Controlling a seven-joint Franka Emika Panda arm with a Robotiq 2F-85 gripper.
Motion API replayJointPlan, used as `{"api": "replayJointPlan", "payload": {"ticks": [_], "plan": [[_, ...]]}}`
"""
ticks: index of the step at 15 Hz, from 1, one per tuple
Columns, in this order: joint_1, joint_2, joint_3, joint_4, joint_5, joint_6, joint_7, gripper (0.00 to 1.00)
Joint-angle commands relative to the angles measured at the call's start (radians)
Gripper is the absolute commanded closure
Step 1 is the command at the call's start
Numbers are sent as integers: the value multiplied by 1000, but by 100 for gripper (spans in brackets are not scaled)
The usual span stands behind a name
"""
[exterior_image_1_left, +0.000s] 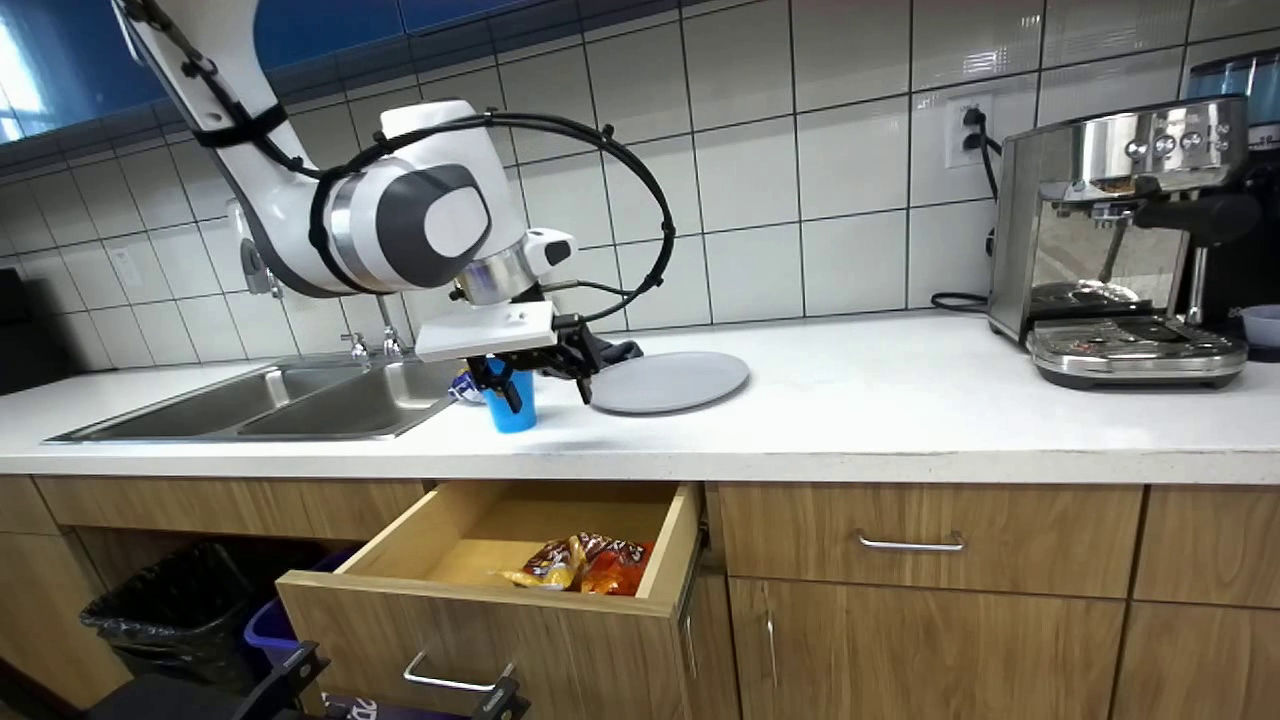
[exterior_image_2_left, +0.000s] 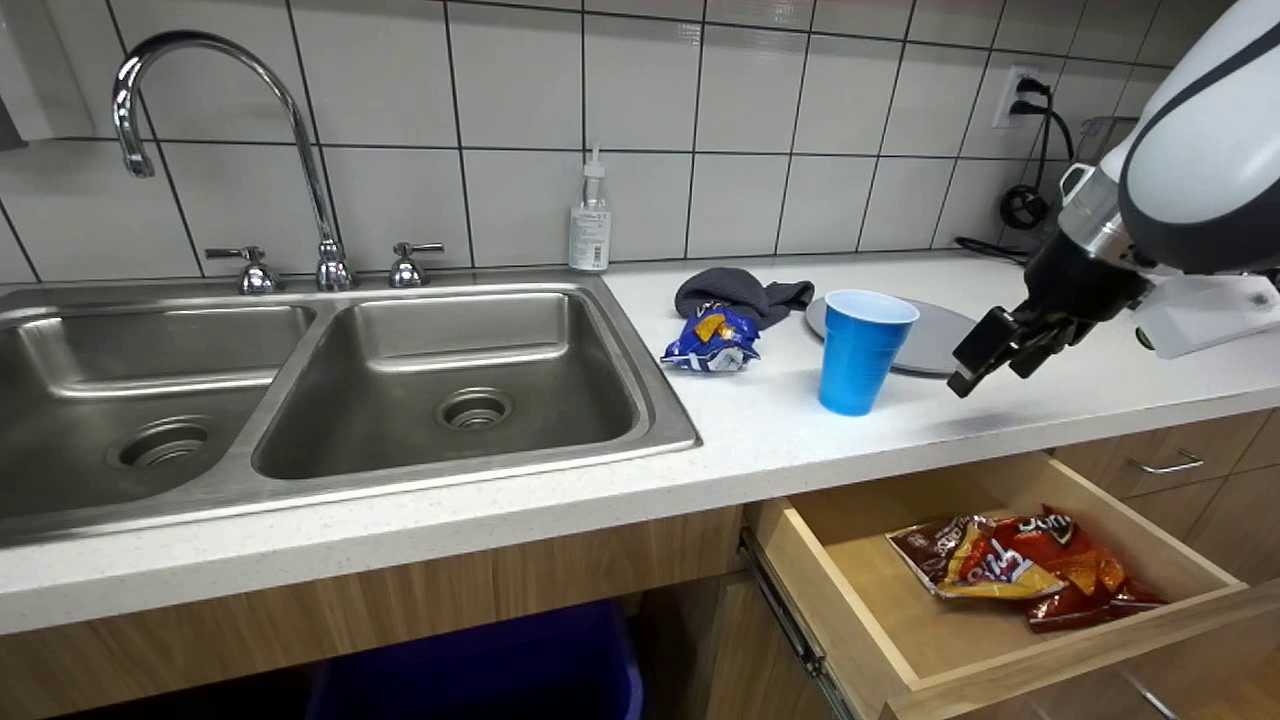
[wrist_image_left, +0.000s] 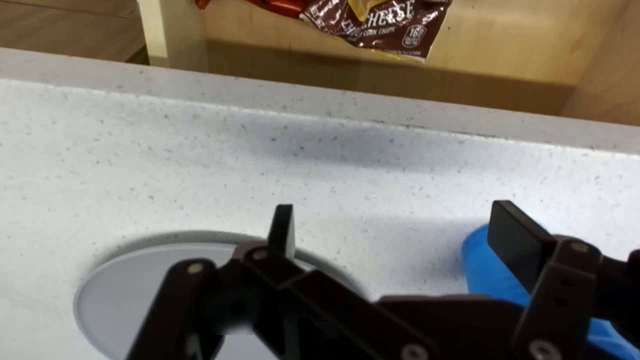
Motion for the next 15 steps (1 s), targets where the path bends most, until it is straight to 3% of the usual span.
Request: {"api": "replayJointPlan", "payload": {"ticks": [1, 9, 15], "plan": [[-23, -78, 55, 9, 98, -44, -42, 0], [7, -172, 55, 63, 313, -141, -174, 0], [4, -156, 56, 80, 294, -109, -129, 0]]}}
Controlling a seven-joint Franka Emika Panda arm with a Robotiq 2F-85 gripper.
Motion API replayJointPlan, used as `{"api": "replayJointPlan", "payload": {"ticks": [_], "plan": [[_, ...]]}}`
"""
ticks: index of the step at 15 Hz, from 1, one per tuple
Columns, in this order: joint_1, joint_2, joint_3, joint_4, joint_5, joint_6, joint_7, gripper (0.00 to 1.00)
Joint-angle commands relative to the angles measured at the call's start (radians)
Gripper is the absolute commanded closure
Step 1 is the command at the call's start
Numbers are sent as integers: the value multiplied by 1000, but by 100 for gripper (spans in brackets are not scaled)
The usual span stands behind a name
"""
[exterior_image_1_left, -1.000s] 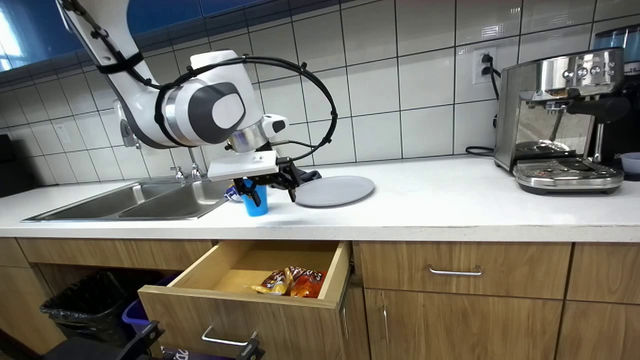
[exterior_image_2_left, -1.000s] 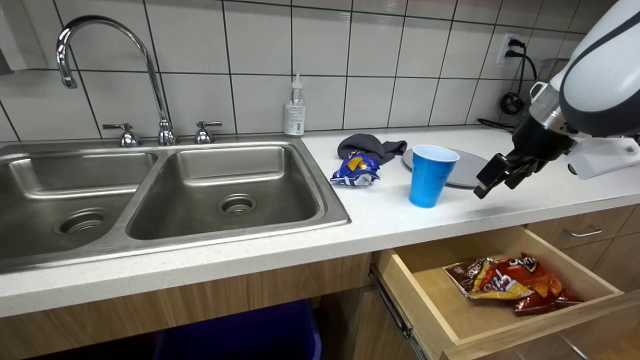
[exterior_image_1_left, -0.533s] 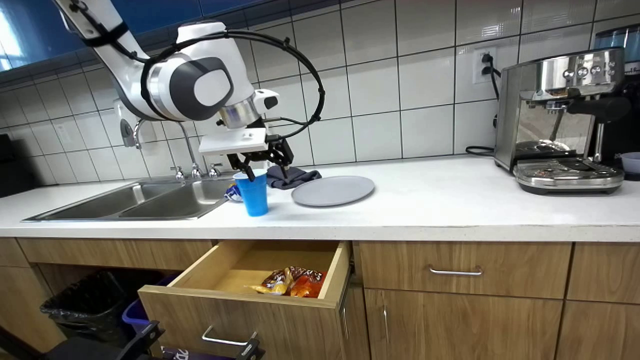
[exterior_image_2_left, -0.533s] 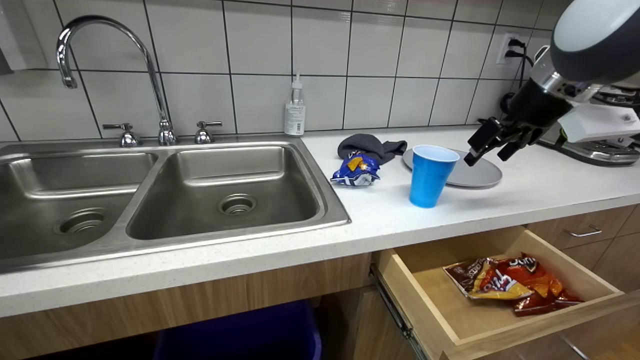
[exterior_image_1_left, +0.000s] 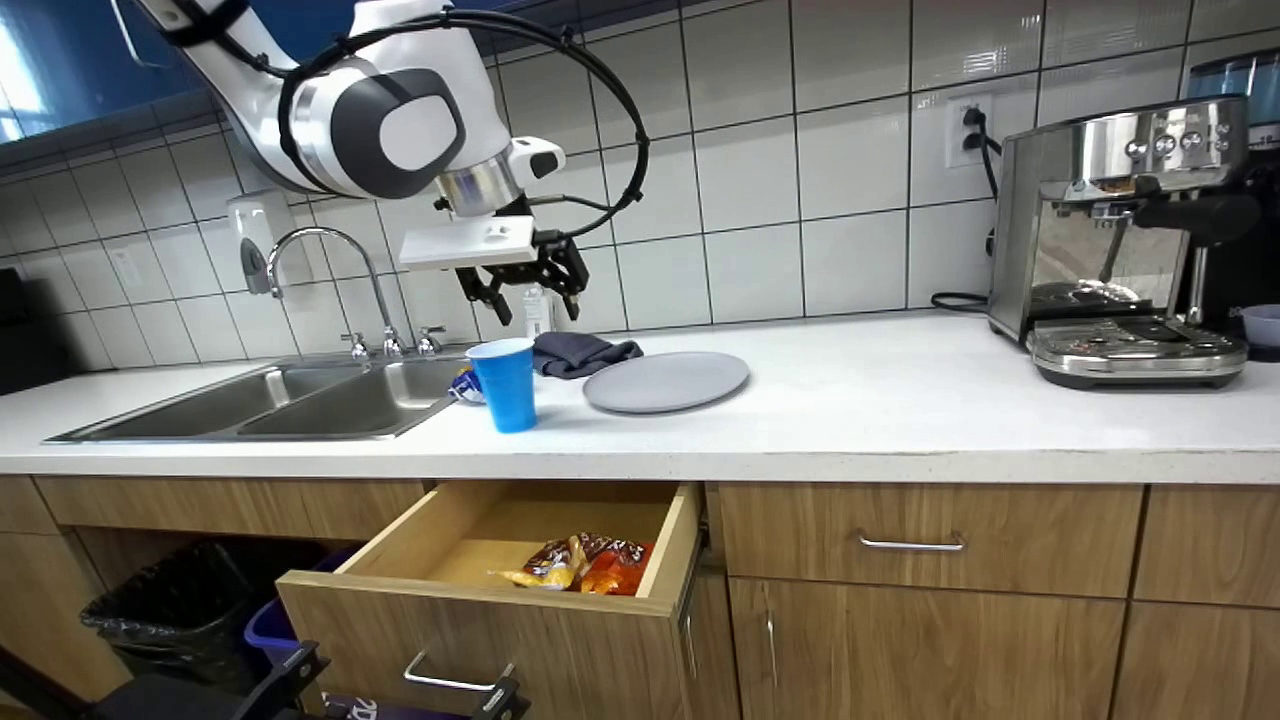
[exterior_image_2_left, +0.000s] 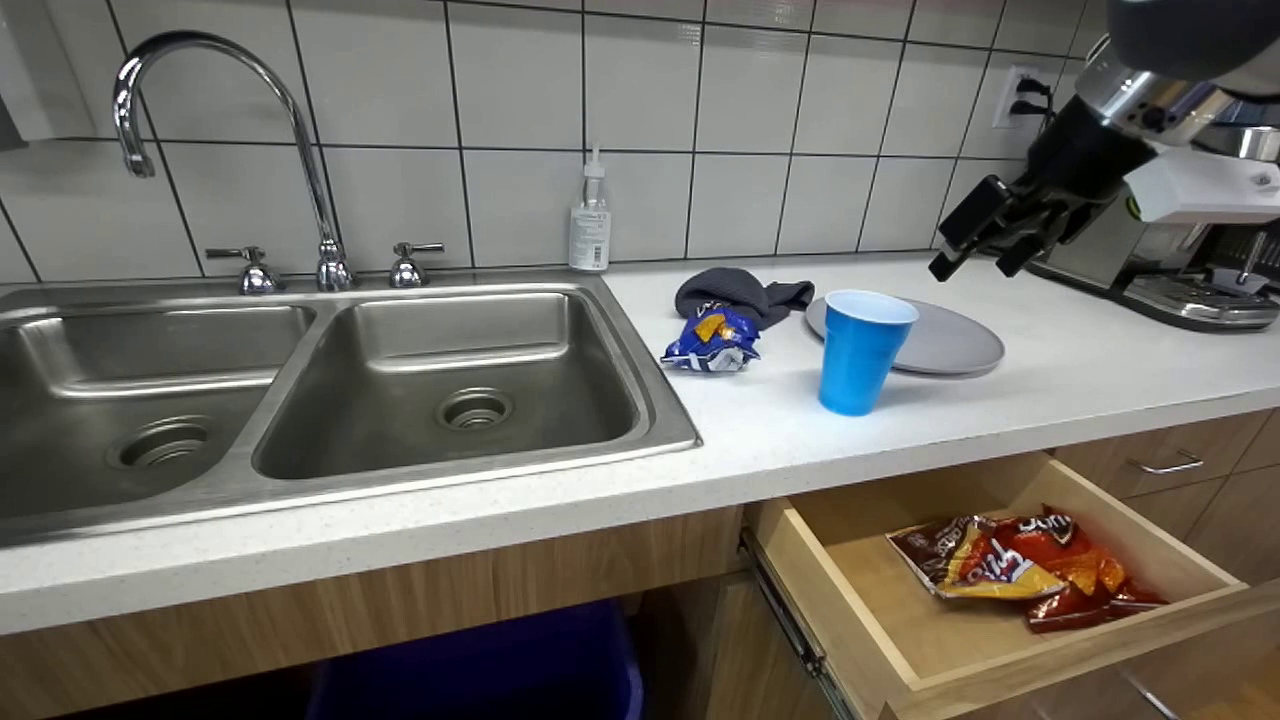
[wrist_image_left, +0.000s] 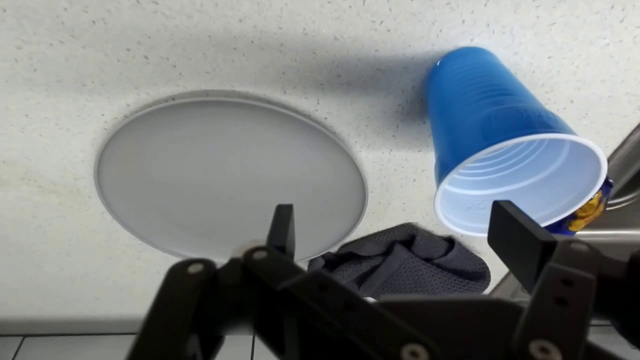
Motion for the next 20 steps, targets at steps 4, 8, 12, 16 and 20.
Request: {"api": "replayJointPlan", "payload": {"ticks": [4, 8, 12, 16, 20], "plan": [[0, 0, -1, 3, 0, -1, 0, 0], [0, 0, -1, 3, 0, -2, 0, 0], [0, 0, -2, 3, 0, -2, 0, 0], [1, 19, -3, 29, -6, -6, -25, 0], [13, 54, 2, 84, 7, -29, -85, 0]]}}
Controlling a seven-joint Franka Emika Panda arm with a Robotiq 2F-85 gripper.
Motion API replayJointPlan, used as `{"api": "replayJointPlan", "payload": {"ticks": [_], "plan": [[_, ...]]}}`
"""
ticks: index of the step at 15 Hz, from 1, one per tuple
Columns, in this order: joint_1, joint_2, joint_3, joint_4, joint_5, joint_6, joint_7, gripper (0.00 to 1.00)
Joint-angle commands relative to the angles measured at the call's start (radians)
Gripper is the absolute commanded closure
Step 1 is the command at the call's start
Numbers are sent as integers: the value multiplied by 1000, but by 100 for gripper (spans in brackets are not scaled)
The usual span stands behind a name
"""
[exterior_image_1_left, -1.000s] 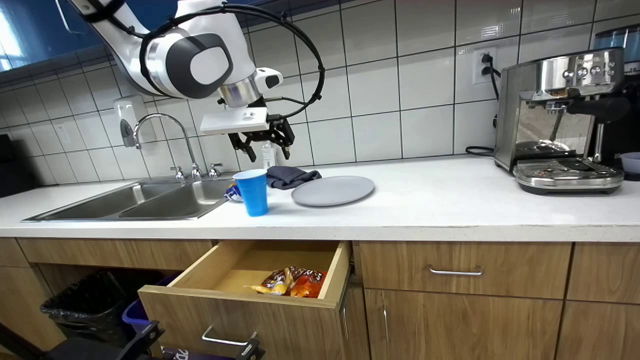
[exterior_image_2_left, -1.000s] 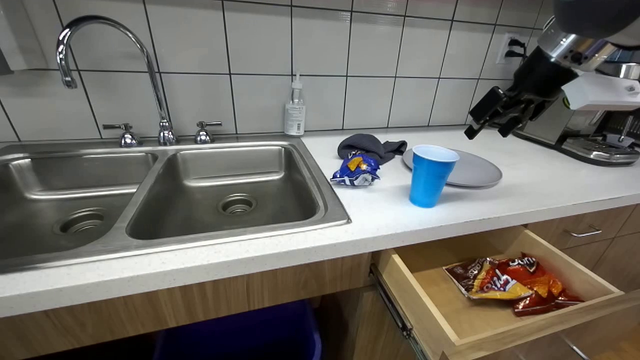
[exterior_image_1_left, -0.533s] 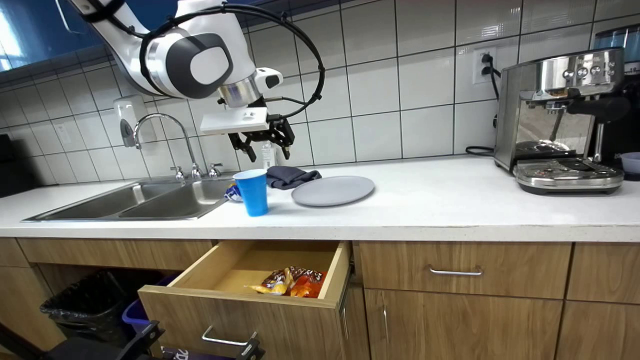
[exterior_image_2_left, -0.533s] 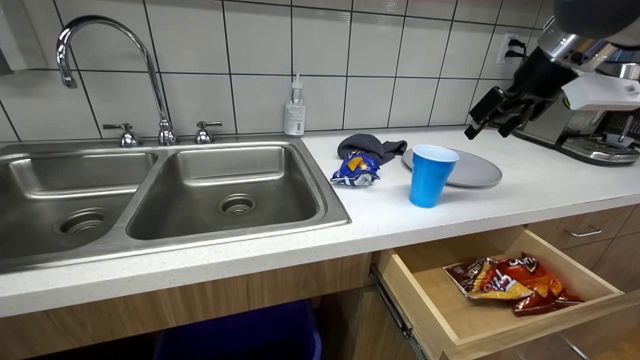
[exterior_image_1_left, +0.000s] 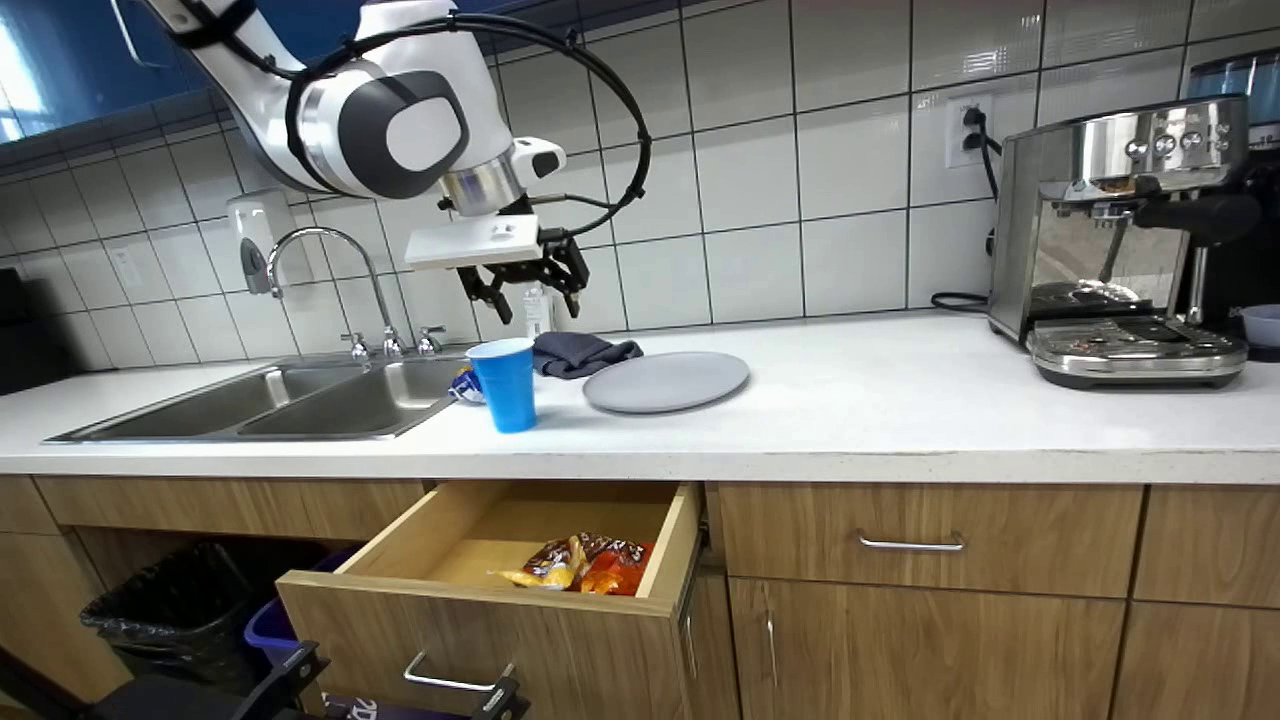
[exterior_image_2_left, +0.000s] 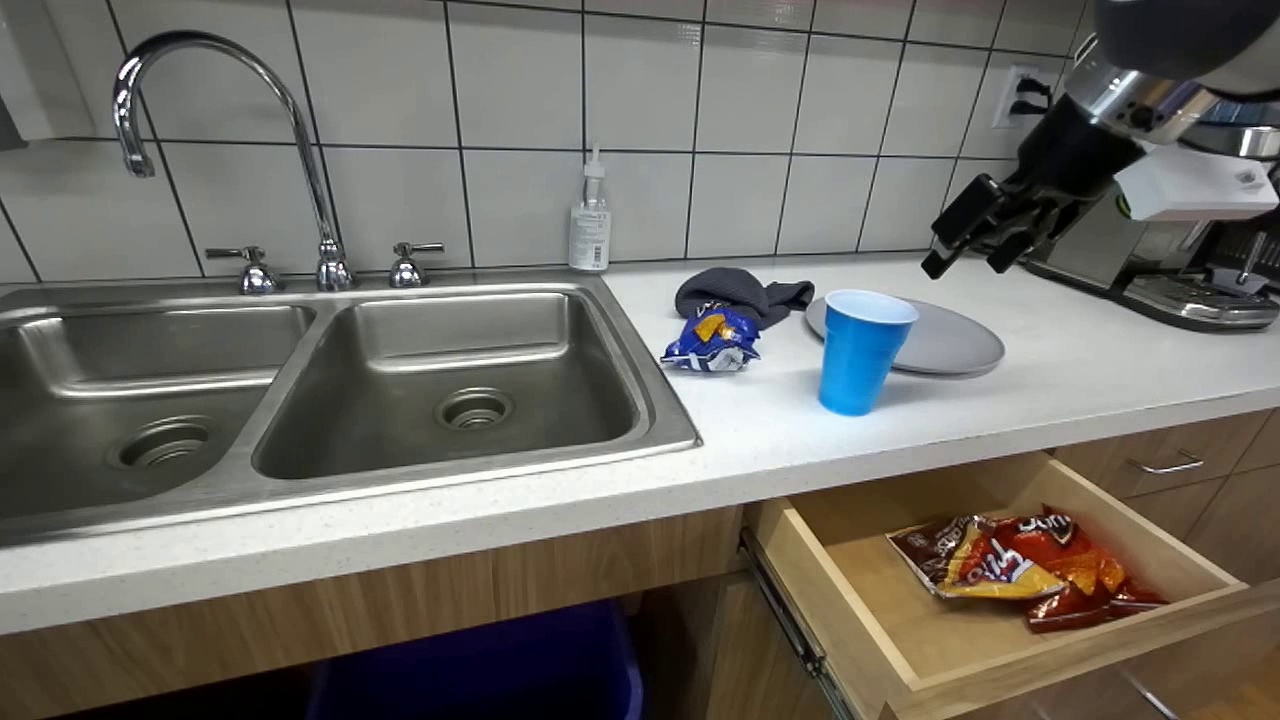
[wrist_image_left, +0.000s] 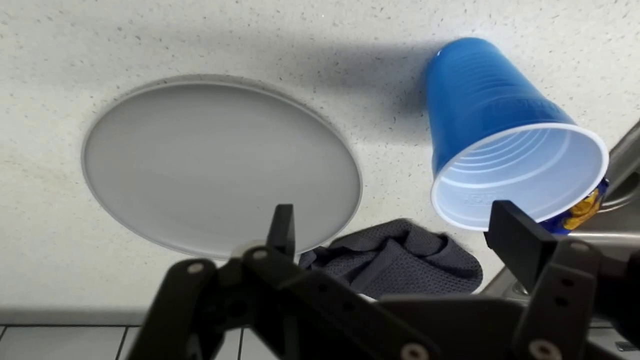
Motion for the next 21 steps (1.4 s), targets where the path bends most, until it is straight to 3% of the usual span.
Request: {"api": "replayJointPlan", "payload": {"ticks": [1, 21], "plan": [[11, 40, 5, 69, 16, -32, -69, 0], [140, 229, 44, 263, -66, -28, -64, 0]]}}
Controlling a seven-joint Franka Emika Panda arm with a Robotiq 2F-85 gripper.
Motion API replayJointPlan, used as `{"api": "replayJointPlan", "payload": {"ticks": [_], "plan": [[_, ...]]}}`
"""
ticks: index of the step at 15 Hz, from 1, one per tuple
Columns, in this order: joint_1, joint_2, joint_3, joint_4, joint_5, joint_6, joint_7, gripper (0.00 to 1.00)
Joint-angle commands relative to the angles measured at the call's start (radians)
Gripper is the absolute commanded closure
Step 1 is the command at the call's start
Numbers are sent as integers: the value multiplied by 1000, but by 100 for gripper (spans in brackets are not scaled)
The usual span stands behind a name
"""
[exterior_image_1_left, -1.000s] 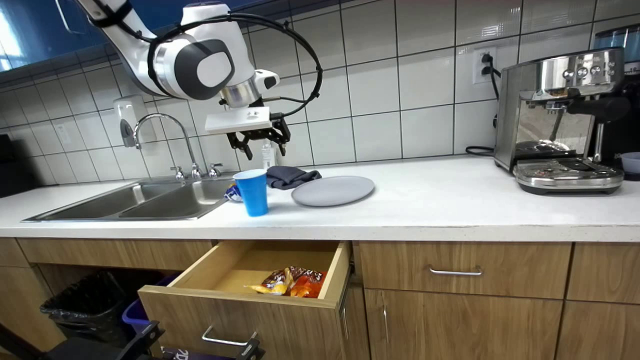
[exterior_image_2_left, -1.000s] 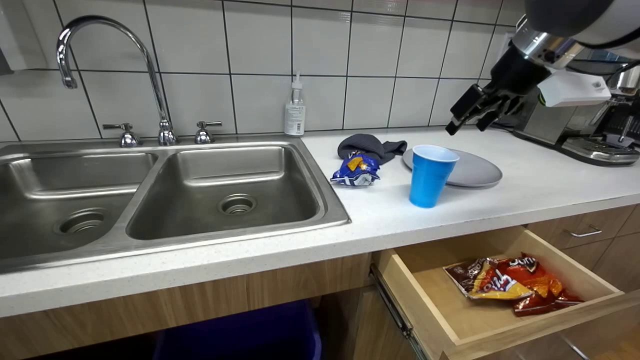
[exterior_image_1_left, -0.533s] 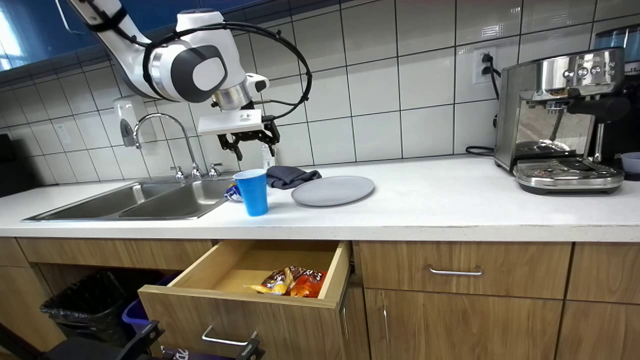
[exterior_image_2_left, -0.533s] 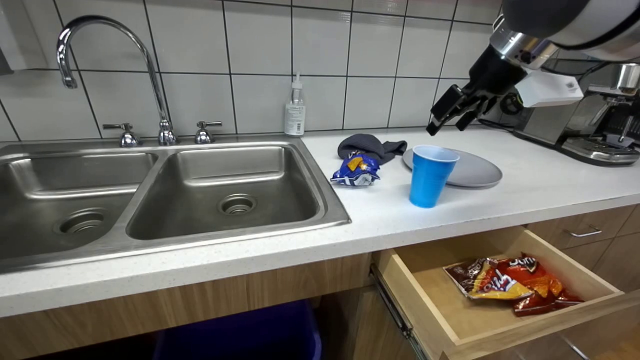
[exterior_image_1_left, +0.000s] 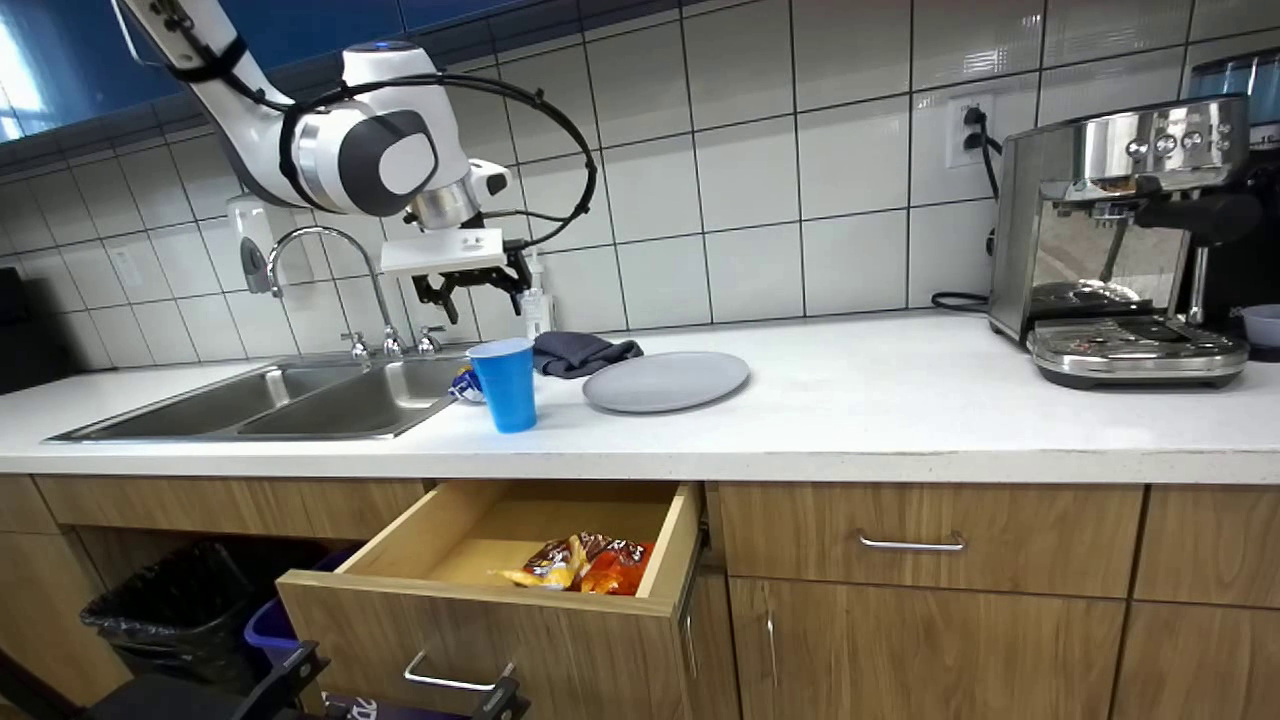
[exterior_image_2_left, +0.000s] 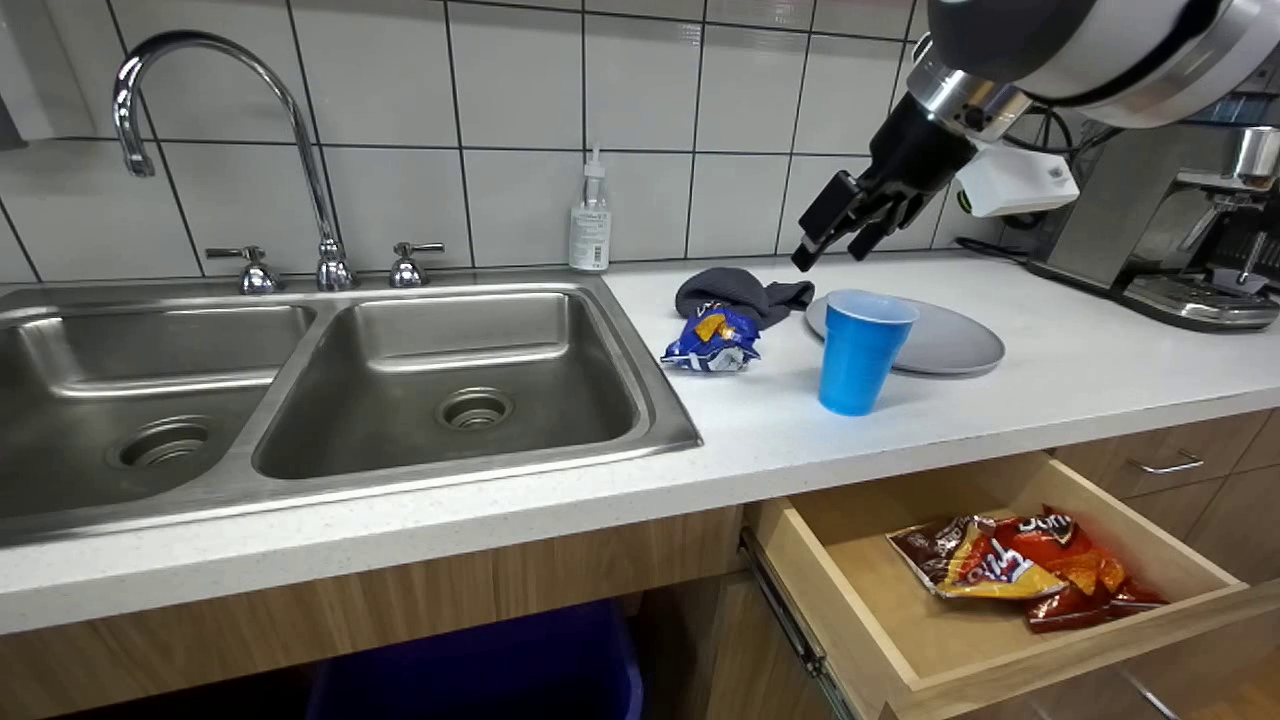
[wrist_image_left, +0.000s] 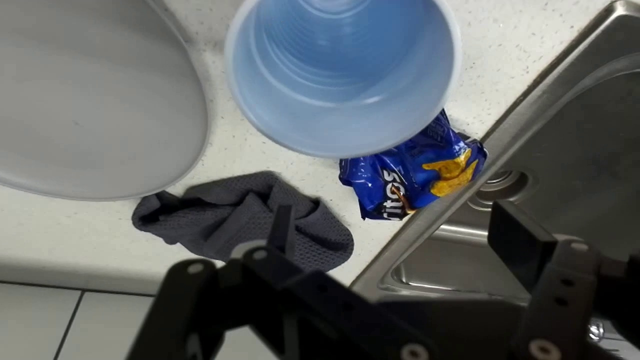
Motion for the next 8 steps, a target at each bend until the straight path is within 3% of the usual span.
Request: {"api": "replayJointPlan", "payload": {"ticks": [1, 8], "plan": [[17, 75, -4, 86, -56, -27, -15, 0], [41, 206, 8, 215, -78, -32, -9, 0]]}}
